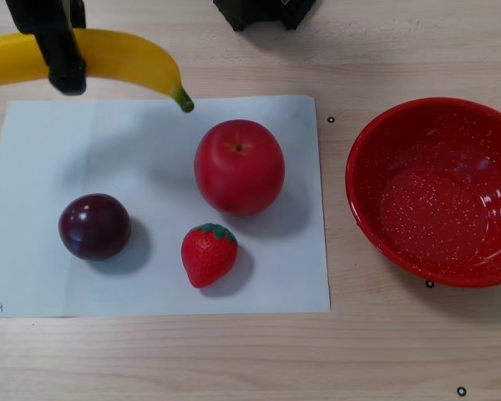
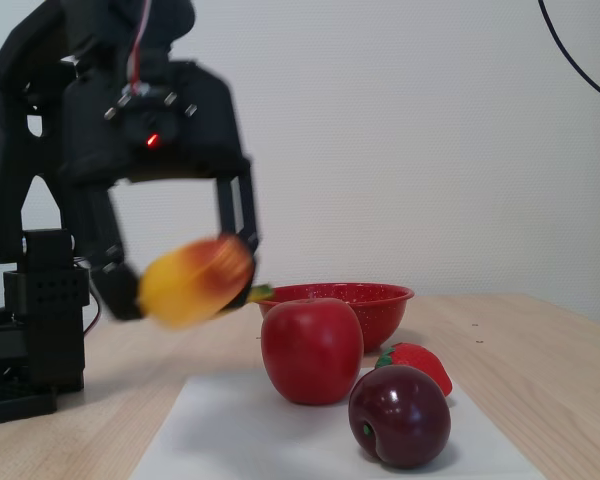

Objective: Grasp the banana and put it in the red bowl.

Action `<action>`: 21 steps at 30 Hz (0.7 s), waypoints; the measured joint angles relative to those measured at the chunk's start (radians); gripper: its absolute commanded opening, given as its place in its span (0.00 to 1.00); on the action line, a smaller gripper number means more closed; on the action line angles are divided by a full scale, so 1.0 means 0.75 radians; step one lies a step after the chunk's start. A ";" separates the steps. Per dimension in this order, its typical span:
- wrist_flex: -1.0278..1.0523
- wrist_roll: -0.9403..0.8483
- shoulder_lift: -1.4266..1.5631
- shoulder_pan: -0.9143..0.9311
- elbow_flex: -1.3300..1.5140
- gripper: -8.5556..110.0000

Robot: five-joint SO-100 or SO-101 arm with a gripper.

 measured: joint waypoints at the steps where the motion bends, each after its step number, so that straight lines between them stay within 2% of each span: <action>1: 0.000 -0.022 0.000 0.025 -0.022 0.07; 11: 0.000 -0.217 0.010 0.313 -0.080 0.07; 21: 0.000 -0.505 0.108 0.775 -0.235 0.07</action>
